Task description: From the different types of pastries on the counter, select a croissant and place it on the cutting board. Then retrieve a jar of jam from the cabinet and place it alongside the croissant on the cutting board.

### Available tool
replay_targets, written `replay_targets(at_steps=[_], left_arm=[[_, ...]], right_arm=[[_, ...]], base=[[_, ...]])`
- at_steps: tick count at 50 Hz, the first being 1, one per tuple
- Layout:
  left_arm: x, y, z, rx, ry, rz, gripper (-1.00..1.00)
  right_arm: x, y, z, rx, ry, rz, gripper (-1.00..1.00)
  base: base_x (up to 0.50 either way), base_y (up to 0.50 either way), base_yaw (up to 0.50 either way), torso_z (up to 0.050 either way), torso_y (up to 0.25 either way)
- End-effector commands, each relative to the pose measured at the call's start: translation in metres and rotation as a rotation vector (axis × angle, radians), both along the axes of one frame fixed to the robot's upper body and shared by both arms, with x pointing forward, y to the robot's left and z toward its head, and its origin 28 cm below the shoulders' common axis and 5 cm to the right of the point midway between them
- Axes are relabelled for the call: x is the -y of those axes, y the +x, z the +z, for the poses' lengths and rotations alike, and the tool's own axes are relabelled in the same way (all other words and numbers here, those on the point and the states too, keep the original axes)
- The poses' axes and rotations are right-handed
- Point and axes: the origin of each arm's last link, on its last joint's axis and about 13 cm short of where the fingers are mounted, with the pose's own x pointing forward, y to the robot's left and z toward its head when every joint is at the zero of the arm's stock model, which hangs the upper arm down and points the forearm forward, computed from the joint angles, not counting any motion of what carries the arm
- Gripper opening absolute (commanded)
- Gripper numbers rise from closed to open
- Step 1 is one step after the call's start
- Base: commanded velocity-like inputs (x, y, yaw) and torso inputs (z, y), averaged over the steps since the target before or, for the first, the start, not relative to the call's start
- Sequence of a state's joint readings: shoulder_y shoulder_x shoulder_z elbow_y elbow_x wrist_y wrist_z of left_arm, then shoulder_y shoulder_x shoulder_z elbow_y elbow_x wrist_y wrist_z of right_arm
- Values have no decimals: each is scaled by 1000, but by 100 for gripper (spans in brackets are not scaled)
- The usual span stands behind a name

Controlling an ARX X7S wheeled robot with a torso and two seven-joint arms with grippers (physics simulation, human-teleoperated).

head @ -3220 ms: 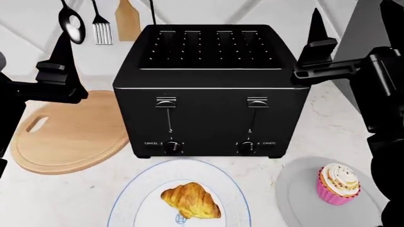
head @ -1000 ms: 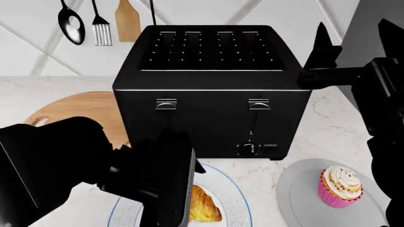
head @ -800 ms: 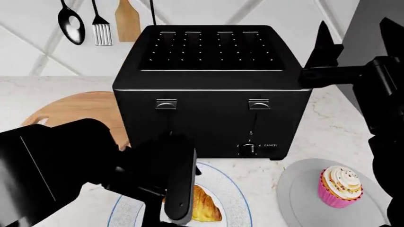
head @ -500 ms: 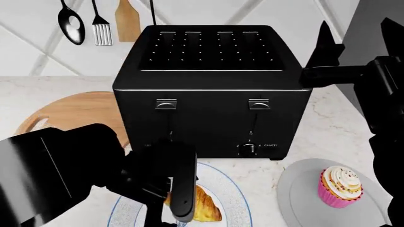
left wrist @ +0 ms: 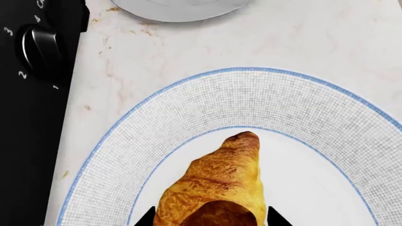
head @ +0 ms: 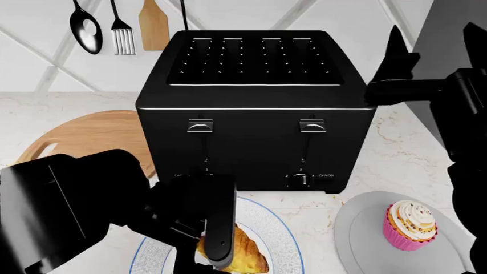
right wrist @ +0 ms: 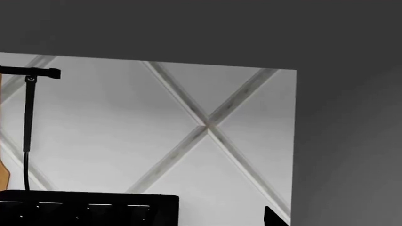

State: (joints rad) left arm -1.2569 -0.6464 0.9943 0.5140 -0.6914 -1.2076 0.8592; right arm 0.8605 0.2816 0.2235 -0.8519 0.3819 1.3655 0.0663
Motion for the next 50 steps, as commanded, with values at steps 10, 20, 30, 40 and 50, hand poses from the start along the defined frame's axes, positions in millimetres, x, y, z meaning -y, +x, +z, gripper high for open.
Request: replay_targets(at_steps=[10,20,30,40,50], left_arm=[[-14,-48,63,284,-144,-18,-100],[-34,-66,120,485,-459,-21,-100],[-51,-69,153,619,-743,101,-100],[-68,-53,159,757,-758,426,-100],[-84,-37,150,762,-594,713,-100]], right_arm=[[1,-3,4,9,6,-9,100],[1,-3,5,10,8,-10,100],[1,-3,7,16,9,-13,100],[2,-5,12,45,10,-23,100],[3,-5,12,49,16,-23,100]], base=[[0,0,0,0,0],[0,0,0,0,0],[0,0,0,0,0],[0,0,0,0,0],[0,0,0,0,0]])
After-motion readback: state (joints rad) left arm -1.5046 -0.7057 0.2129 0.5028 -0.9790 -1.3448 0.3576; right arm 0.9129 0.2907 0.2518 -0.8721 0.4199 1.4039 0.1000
